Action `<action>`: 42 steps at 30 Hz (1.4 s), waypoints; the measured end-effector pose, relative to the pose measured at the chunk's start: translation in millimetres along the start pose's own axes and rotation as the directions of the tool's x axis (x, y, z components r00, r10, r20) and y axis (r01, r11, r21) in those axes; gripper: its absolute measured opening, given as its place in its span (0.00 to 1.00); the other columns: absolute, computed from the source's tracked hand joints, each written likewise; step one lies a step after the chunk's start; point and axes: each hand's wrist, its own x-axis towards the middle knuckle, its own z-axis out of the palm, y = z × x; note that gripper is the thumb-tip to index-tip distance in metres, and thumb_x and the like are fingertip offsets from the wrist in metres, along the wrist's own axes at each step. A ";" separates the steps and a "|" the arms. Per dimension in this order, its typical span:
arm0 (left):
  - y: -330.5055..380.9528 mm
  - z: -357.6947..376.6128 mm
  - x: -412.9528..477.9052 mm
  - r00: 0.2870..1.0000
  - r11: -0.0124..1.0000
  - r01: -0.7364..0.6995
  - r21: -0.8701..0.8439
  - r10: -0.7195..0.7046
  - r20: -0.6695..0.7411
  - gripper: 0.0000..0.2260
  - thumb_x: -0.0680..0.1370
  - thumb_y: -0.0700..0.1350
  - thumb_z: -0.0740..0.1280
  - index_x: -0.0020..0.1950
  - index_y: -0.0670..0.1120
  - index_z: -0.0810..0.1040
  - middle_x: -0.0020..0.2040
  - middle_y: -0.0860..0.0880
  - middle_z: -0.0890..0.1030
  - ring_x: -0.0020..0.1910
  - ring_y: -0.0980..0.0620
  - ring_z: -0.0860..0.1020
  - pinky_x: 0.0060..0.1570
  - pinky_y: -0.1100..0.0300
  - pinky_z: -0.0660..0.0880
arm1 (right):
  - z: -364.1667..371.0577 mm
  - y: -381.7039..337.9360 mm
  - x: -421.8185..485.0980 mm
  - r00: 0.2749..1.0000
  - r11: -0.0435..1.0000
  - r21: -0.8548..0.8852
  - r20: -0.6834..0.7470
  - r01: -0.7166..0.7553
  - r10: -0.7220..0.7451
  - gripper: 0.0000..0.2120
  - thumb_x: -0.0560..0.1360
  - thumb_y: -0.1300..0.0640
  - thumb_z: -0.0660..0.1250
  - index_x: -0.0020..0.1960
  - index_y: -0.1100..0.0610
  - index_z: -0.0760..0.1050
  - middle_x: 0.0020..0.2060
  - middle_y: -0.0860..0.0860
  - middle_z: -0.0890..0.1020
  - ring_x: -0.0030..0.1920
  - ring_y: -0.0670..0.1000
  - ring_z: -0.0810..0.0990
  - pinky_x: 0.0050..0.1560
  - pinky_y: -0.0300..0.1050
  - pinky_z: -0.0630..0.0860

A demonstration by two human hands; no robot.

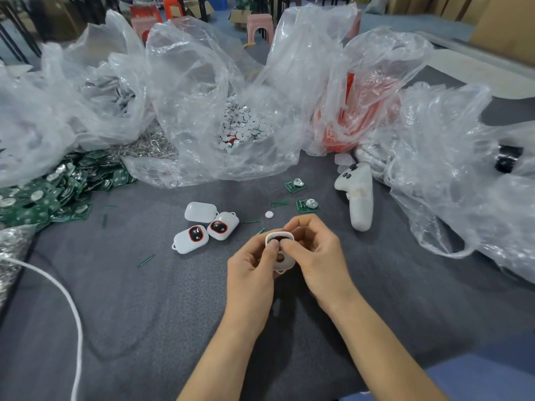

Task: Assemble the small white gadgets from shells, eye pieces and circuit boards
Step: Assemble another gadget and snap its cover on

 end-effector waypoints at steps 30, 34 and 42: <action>3.9 0.9 -5.8 0.980 0.911 -0.150 0.383 0.187 -0.061 0.18 0.77 0.30 0.62 0.46 0.54 0.80 0.41 0.57 0.83 0.43 0.60 0.81 0.45 0.67 0.76 | -3.2 3.8 -0.6 0.997 0.974 -0.213 0.028 0.075 -0.071 0.10 0.73 0.68 0.69 0.40 0.54 0.77 0.35 0.48 0.82 0.38 0.45 0.80 0.42 0.36 0.76; 5.5 4.8 -7.7 0.965 0.873 -0.193 0.448 0.252 -0.075 0.19 0.76 0.29 0.63 0.46 0.55 0.79 0.41 0.63 0.82 0.41 0.65 0.80 0.41 0.76 0.70 | -0.8 7.8 -1.4 0.997 0.970 -0.232 -0.002 0.073 -0.075 0.13 0.73 0.68 0.69 0.39 0.51 0.76 0.34 0.45 0.82 0.38 0.43 0.80 0.40 0.34 0.74; 1.0 4.3 -8.6 0.901 0.819 -0.330 0.469 0.422 -0.103 0.23 0.74 0.30 0.67 0.54 0.59 0.79 0.54 0.59 0.82 0.56 0.61 0.79 0.54 0.68 0.73 | 0.1 5.1 -2.1 0.999 1.000 -0.029 -0.035 0.010 -0.011 0.08 0.74 0.64 0.69 0.36 0.60 0.74 0.30 0.51 0.77 0.32 0.46 0.75 0.35 0.38 0.73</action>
